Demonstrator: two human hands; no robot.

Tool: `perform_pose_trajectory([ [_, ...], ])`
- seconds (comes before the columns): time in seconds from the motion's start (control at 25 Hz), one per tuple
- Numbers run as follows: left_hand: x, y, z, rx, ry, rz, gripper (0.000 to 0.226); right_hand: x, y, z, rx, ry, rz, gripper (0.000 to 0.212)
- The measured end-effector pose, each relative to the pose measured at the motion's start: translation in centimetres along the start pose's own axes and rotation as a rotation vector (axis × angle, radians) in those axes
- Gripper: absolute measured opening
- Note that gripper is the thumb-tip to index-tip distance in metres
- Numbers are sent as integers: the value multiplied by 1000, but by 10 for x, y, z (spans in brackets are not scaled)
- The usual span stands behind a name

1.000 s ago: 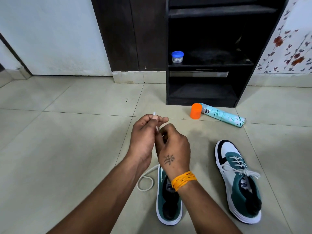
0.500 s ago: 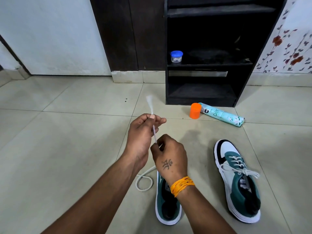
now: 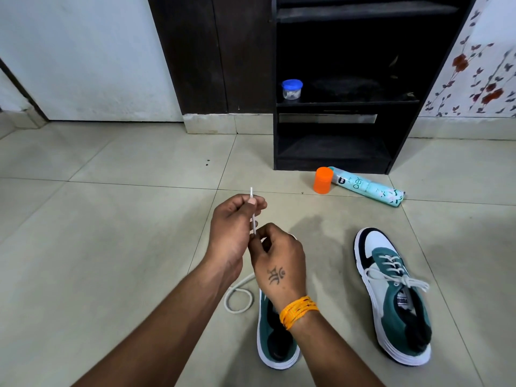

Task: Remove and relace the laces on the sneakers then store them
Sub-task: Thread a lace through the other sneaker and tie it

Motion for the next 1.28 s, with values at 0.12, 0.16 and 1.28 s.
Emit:
perform_pose_trajectory([
  [0.12,8,4,-1,-52,20,33,18,-4,-4,-5,12,-26,-25,20],
  [0.16,9,6,1,-68,8,46,17,-5,-5,-6,24,-30,-23,18],
  [1.28,102,-22,-28,123,-490,1113,5,-94,20,-70,-187,-231,-96,25],
])
Point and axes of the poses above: each hand's wrist, its own z-axis towards the middle knuckle, its own y-axis out of the back of the hand, x = y × z, the point moved 5 cm from there along z, towards the middle knuckle, and after that the axes turned 2 degrees about z, right-handed, at the moved point
